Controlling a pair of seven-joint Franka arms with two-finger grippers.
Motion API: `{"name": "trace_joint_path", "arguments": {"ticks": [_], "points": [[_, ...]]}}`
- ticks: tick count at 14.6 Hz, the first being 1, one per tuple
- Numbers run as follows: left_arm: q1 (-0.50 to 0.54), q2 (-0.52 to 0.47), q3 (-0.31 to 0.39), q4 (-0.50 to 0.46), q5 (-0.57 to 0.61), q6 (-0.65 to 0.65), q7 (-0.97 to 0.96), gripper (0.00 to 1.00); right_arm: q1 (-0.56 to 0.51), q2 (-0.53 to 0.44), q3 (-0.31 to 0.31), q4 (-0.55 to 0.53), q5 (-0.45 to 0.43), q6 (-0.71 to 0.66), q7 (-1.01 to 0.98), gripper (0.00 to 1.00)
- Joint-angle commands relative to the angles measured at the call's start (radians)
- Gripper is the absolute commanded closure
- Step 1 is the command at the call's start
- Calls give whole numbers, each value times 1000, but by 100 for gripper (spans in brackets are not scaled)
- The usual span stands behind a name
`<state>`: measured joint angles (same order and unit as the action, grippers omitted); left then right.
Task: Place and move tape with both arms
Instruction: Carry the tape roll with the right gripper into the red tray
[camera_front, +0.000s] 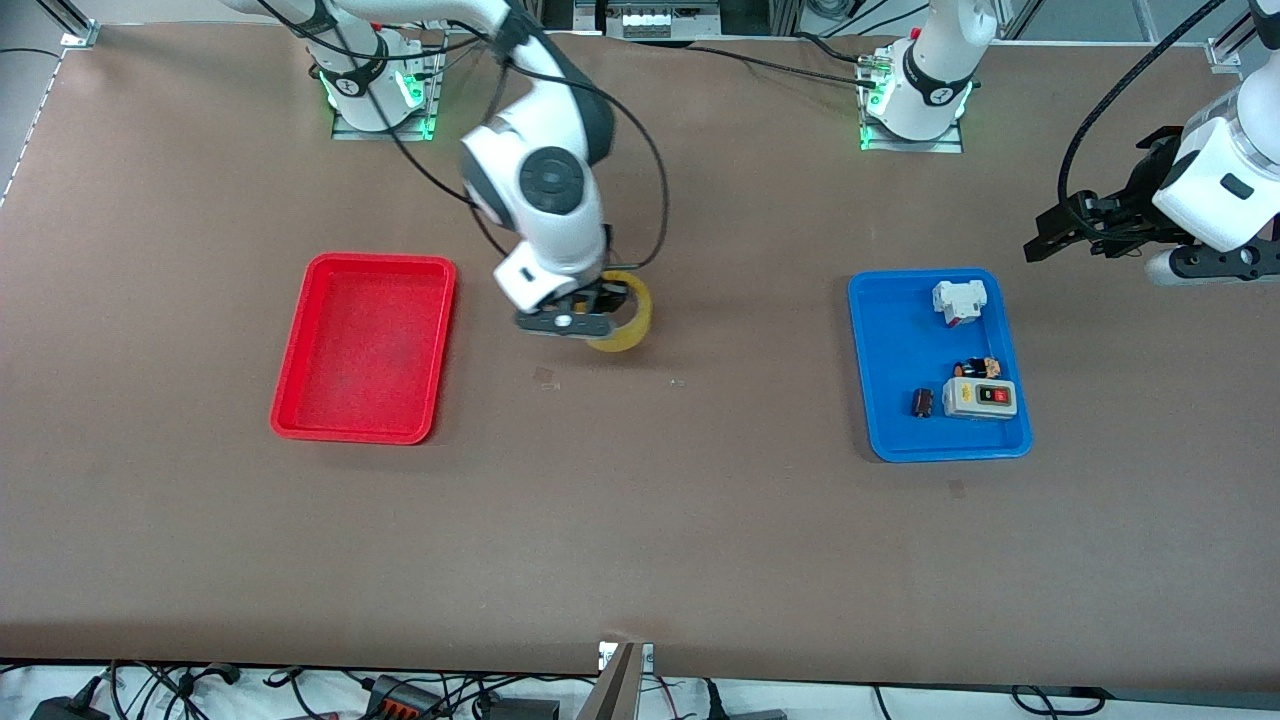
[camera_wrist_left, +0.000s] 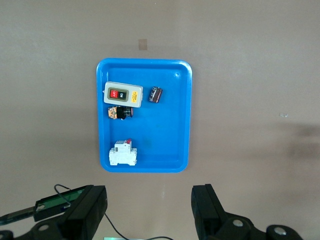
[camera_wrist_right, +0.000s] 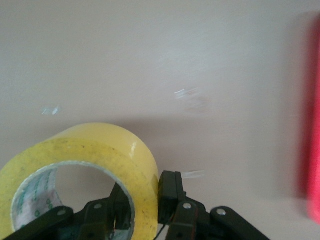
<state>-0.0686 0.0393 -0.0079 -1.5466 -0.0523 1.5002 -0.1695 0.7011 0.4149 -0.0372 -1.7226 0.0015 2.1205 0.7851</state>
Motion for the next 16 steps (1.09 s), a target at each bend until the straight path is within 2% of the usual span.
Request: {"name": "trace_joint_path", "arguments": {"ticks": [1, 3, 5, 8, 13, 16], "points": [[1, -6, 6, 3, -18, -9, 24, 0, -102, -198, 2, -225, -6, 41, -62, 99], [3, -6, 6, 6, -20, -9, 24, 0, -181, -254, 0, -285, -6, 36, -96, 99], [3, -6, 6, 7, -20, -8, 24, 0, -282, -292, 2, -346, -3, 45, -234, 99], [0, -12, 14, 7, -21, -11, 24, 0, -405, -292, 2, -363, -3, 22, -361, 99], [-28, -13, 23, -3, -21, -3, 24, 0, -572, -231, 2, -390, 5, 70, -645, 100], [-34, -15, 23, -12, -21, -2, 24, 0, -607, -170, 2, -390, 6, 130, -736, 100]]}}
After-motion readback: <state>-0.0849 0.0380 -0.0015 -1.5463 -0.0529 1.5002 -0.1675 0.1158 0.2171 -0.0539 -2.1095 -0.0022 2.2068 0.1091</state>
